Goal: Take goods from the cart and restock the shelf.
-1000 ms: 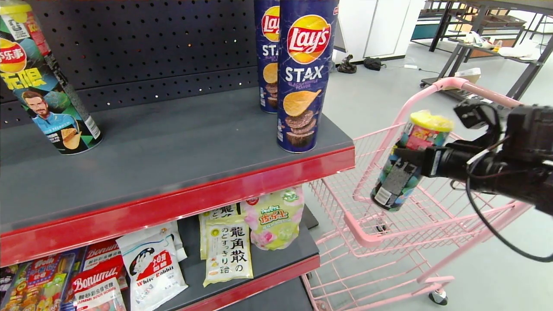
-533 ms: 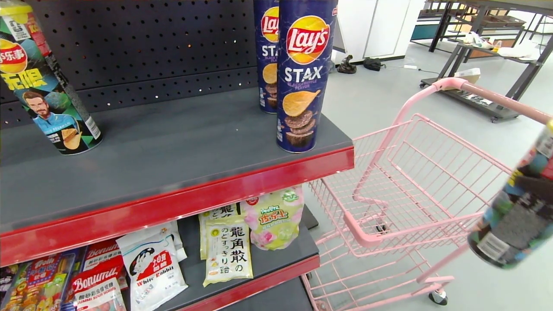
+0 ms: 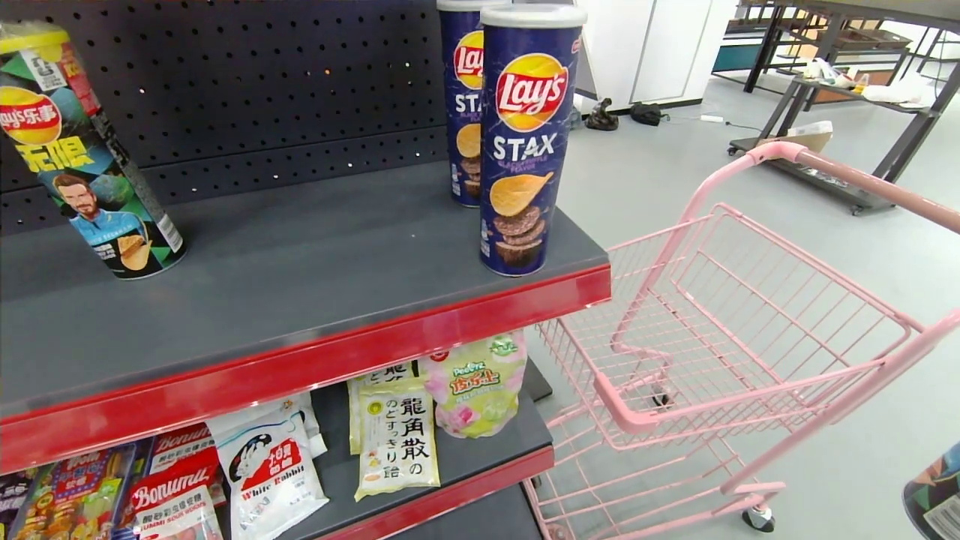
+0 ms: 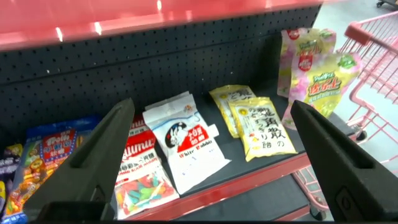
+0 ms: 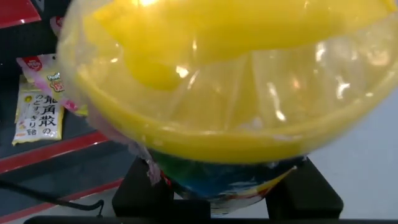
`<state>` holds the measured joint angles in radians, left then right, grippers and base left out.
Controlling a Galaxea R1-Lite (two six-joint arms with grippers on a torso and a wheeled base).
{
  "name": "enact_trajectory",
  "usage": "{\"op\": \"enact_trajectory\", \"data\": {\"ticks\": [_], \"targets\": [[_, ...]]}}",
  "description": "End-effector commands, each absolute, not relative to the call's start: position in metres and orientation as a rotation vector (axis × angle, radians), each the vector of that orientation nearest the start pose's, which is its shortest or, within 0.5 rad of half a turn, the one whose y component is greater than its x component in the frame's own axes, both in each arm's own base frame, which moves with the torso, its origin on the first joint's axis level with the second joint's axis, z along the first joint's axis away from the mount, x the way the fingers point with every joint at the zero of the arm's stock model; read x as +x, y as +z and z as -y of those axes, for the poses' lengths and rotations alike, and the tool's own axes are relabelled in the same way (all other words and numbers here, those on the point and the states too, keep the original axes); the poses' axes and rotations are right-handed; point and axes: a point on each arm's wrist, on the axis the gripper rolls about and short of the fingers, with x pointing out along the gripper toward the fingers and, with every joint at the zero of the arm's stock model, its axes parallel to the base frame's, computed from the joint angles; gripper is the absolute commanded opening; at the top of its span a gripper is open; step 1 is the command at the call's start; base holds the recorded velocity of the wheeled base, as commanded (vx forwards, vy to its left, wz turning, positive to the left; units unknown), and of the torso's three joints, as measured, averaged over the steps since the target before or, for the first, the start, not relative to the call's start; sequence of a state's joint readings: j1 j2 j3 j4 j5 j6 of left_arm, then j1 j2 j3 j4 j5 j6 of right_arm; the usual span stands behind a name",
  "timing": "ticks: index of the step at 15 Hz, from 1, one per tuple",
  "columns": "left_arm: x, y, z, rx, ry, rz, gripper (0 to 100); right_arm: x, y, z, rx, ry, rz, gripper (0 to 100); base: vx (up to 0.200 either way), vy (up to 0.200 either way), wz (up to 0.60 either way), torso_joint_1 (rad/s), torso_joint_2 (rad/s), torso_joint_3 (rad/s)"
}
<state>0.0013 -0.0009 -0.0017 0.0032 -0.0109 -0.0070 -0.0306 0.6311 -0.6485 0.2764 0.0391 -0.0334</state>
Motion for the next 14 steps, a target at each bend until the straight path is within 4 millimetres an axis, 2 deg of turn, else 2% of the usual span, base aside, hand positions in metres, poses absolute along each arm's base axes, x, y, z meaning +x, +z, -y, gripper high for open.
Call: {"op": "enact_trajectory", "data": {"ticks": [1, 10, 14], "targets": [[-0.0228, 0.0752, 0.0003, -0.008, -0.009, -0.003, 100, 0.0276, 0.2261, -0.0001, -0.024, 0.015, -0.257, 0, 0.0, 0.0, 0.0, 0.115, -0.44, -0.3], [-0.0229, 0.0756, 0.0003, -0.008, -0.009, -0.002, 100, 0.0348, 0.2219, -0.0003, -0.029, 0.03, -0.297, 0, 0.0, 0.0, 0.0, 0.193, -0.56, -0.366], [-0.0229, 0.0756, 0.0003, -0.008, -0.009, -0.002, 100, 0.0376, 0.2225, -0.0005, -0.043, 0.046, -0.301, 0, 0.0, 0.0, 0.0, 0.176, -0.43, -0.267]]}}
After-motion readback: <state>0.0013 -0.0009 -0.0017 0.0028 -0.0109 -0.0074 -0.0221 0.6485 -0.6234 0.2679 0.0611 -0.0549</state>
